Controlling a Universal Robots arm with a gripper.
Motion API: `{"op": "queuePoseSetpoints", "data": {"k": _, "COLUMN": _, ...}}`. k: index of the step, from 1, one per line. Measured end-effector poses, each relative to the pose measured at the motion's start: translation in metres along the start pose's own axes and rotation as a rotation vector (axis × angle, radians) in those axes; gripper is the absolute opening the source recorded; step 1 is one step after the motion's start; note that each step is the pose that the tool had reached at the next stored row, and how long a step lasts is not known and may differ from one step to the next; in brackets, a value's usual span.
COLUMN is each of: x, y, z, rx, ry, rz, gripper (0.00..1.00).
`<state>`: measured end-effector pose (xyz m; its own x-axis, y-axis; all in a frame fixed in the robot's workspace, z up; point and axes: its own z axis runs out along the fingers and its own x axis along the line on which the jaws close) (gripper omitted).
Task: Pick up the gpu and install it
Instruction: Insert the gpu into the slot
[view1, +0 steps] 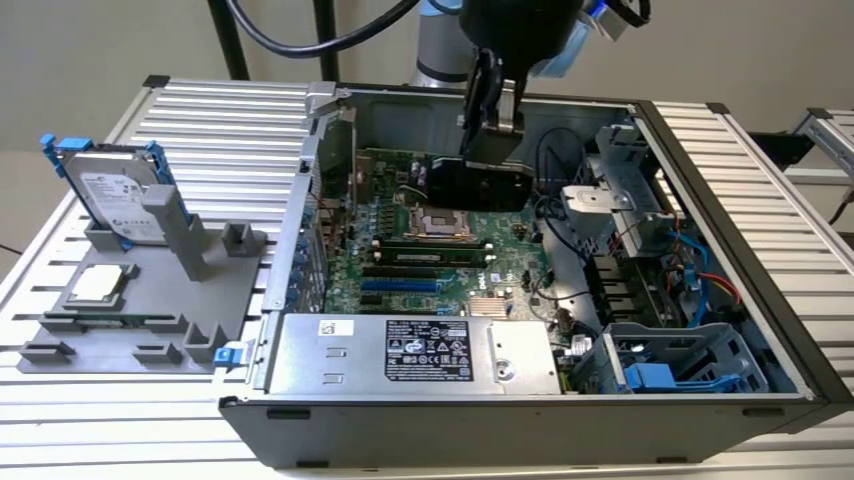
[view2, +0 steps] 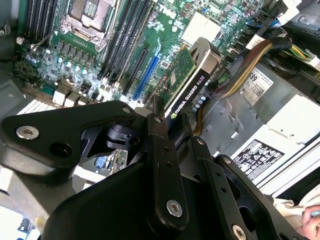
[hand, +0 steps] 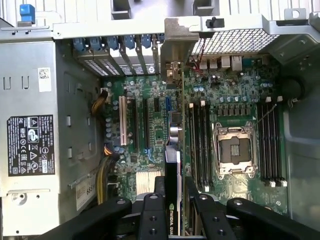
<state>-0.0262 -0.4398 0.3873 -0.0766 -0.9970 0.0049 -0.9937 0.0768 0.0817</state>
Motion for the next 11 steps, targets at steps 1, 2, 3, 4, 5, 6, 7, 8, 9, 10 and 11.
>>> {"op": "queuePoseSetpoints", "data": {"k": 1, "x": -0.0003, "y": 0.0000, "z": 0.0007, "rx": 0.0003, "ry": 0.0000, "rz": 0.000, "gripper": 0.00}}
{"op": "queuePoseSetpoints", "data": {"k": 2, "x": -0.0007, "y": -0.0001, "z": 0.0015, "rx": 0.0006, "ry": -0.0002, "rz": 0.000, "gripper": 0.00}}
{"op": "queuePoseSetpoints", "data": {"k": 3, "x": -0.0009, "y": -0.0001, "z": 0.0021, "rx": 0.0009, "ry": -0.0002, "rz": 0.000, "gripper": 0.00}}
{"op": "queuePoseSetpoints", "data": {"k": 4, "x": -0.0010, "y": -0.0001, "z": 0.0028, "rx": 0.0011, "ry": -0.0002, "rz": 0.000, "gripper": 0.00}}
{"op": "queuePoseSetpoints", "data": {"k": 5, "x": -0.0012, "y": -0.0002, "z": 0.0034, "rx": 0.0013, "ry": -0.0001, "rz": 0.000, "gripper": 0.00}}
{"op": "queuePoseSetpoints", "data": {"k": 6, "x": -0.0014, "y": -0.0002, "z": 0.0040, "rx": 0.0014, "ry": -0.0001, "rz": 0.000, "gripper": 0.00}}
{"op": "queuePoseSetpoints", "data": {"k": 7, "x": -0.0016, "y": -0.0003, "z": 0.0047, "rx": 0.0015, "ry": -0.0001, "rz": 0.000, "gripper": 0.00}}
{"op": "queuePoseSetpoints", "data": {"k": 8, "x": -0.0017, "y": -0.0003, "z": 0.0053, "rx": 0.0016, "ry": -0.0001, "rz": 0.000, "gripper": 0.00}}
{"op": "queuePoseSetpoints", "data": {"k": 9, "x": -0.0019, "y": -0.0003, "z": 0.0059, "rx": 0.0017, "ry": 0.0000, "rz": 0.000, "gripper": 0.00}}
{"op": "queuePoseSetpoints", "data": {"k": 10, "x": -0.0020, "y": -0.0004, "z": 0.0064, "rx": 0.0017, "ry": 0.0000, "rz": 0.000, "gripper": 0.00}}
{"op": "queuePoseSetpoints", "data": {"k": 11, "x": -0.0020, "y": -0.0004, "z": 0.0070, "rx": 0.0019, "ry": -0.0001, "rz": 0.000, "gripper": 0.00}}
